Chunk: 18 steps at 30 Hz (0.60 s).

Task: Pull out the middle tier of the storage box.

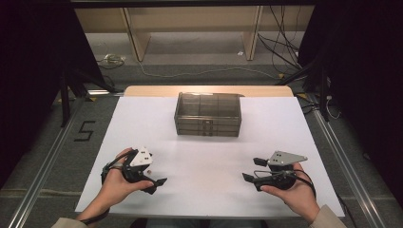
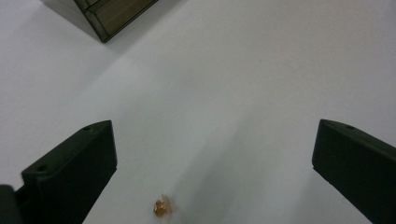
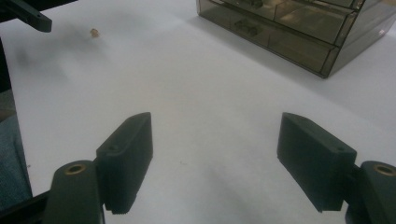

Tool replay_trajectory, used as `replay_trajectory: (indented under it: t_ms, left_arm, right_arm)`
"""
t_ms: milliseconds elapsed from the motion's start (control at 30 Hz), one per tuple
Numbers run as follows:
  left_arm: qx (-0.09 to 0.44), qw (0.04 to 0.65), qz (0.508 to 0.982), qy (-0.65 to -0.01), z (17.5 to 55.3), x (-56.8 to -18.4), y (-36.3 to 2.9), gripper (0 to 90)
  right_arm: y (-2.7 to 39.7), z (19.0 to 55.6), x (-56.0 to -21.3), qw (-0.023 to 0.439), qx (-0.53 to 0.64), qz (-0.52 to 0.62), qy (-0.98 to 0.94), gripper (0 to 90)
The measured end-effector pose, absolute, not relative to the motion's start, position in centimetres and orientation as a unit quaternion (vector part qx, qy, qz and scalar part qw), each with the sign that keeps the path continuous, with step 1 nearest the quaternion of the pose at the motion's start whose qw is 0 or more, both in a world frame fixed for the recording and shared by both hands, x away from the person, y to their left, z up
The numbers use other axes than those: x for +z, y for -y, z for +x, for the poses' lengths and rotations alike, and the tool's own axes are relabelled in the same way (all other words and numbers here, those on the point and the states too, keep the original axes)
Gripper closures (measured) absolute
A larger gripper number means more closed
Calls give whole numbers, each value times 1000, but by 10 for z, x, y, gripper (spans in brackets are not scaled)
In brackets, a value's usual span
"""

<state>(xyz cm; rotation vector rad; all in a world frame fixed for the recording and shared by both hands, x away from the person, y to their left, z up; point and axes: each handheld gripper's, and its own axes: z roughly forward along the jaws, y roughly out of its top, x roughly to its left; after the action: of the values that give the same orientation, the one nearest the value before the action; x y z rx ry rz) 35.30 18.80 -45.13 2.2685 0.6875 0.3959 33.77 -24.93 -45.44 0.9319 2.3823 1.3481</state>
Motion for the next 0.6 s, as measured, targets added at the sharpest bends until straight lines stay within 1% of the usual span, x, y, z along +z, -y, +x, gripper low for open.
replay_trajectory:
  t_ms: [300,333,367,400,467,500,533,567,600]
  left_arm:
    - [160,367,880,-256,357,-452,-180,0]
    - [163,370,879,-252,357,-452,-177,0]
    - [181,361,883,-237,359,-450,-171,0]
    - [181,361,883,-237,359,-450,-171,13]
    - [199,356,884,-227,362,-450,-164,55]
    - [208,355,884,-224,364,-450,-161,55]
    - [227,346,884,-217,368,-450,-153,123]
    - [236,344,884,-211,370,-451,-149,158]
    - [236,344,884,-211,370,-451,-149,166]
  right_arm:
    - [249,338,-454,127,463,322,-816,281]
    - [250,337,-454,129,462,323,-816,280]
    - [250,337,-454,131,462,323,-816,282]
    - [250,336,-454,132,461,324,-816,283]
    - [250,335,-454,132,461,326,-815,283]
    - [250,335,-454,132,461,326,-815,283]
    - [250,333,-454,134,459,327,-815,284]
    - [249,332,-453,135,459,327,-815,285]
    - [249,332,-453,135,459,327,-815,285]
